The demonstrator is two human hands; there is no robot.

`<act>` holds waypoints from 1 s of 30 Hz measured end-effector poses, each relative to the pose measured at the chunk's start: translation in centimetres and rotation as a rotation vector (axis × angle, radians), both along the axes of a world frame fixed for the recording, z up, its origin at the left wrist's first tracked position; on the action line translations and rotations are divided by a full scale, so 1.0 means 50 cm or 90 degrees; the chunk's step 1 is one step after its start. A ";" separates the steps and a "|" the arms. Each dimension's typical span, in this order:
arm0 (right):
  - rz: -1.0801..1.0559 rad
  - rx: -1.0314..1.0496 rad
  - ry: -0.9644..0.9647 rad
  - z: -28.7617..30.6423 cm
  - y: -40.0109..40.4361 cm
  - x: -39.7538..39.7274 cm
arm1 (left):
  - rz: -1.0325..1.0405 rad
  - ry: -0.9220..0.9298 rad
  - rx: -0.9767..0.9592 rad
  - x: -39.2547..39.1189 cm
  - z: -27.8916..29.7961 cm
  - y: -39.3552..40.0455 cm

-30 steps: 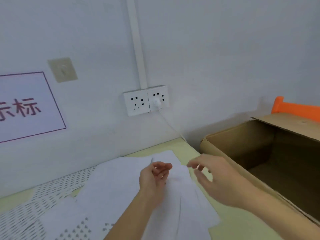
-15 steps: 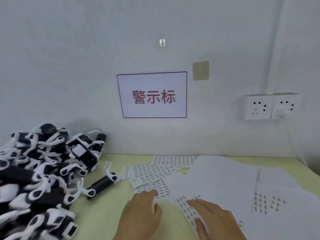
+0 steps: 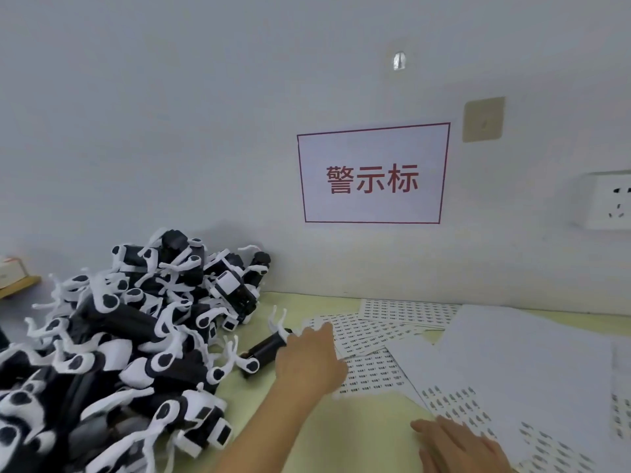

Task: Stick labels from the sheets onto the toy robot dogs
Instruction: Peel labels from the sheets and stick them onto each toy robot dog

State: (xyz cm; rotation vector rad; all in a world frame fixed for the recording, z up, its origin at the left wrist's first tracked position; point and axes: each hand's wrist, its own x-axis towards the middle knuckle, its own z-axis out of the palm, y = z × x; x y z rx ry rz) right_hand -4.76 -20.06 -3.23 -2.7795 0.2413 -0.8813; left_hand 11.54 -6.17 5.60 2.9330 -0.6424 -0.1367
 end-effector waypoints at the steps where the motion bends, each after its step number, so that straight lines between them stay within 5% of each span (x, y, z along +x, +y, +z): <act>1: 0.001 0.031 0.021 0.001 0.005 -0.001 | 0.011 0.001 0.007 0.014 0.011 -0.009; 9: 0.052 0.034 -0.019 0.000 -0.007 -0.002 | 0.050 -0.035 0.101 0.088 0.035 -0.033; 14: 0.121 0.017 -0.022 0.040 0.042 -0.006 | -0.018 -0.139 -0.002 0.069 0.059 -0.001; 17: 0.250 0.162 0.093 0.071 0.127 0.001 | -0.026 -0.113 -0.088 0.046 0.084 0.027; 22: 0.289 0.090 0.131 0.075 0.282 0.004 | -0.034 -0.097 -0.144 0.011 0.101 0.063; 25: 0.376 0.301 0.171 0.093 0.341 0.033 | -0.037 -0.088 -0.187 -0.002 0.094 0.088; 26: 0.425 0.167 0.142 0.067 0.332 0.038 | -0.037 -0.083 -0.211 -0.006 0.089 0.096; 27: 0.455 0.216 0.105 0.034 0.349 0.052 | -0.036 -0.078 -0.235 -0.009 0.084 0.102; 30: 0.469 0.313 0.240 0.044 0.323 0.069 | -0.043 -0.076 -0.271 -0.012 0.067 0.114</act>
